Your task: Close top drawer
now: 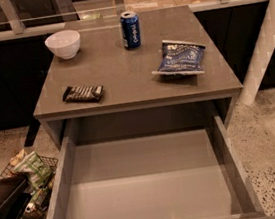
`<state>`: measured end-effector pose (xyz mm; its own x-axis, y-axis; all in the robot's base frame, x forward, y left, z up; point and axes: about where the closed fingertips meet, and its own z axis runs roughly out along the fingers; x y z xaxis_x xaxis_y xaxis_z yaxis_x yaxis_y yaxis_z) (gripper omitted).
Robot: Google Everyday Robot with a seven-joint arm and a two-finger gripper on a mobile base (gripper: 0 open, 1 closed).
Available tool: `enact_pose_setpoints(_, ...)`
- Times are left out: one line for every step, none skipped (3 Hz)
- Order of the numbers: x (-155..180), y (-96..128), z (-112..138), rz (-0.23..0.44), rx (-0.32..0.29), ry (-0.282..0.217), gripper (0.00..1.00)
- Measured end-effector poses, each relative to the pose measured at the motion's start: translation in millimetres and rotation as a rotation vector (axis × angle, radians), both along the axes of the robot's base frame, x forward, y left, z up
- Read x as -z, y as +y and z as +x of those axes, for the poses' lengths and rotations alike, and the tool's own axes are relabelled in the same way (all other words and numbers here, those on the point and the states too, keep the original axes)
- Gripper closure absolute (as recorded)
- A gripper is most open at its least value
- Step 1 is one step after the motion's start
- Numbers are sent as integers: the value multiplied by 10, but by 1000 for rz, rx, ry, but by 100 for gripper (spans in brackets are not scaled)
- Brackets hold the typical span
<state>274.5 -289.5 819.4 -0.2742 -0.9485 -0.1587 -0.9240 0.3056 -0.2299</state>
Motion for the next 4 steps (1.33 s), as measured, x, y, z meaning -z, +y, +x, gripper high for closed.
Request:
enact_pose_setpoints(41,28,-14,14,3,5,0)
enact_pose_setpoints(102,39,-10,-6,3,13,0)
enact_pose_setpoints(380,56,-57,-41,-34,36,0)
enact_pose_setpoints(654,133,-152,-64,-98,50,0)
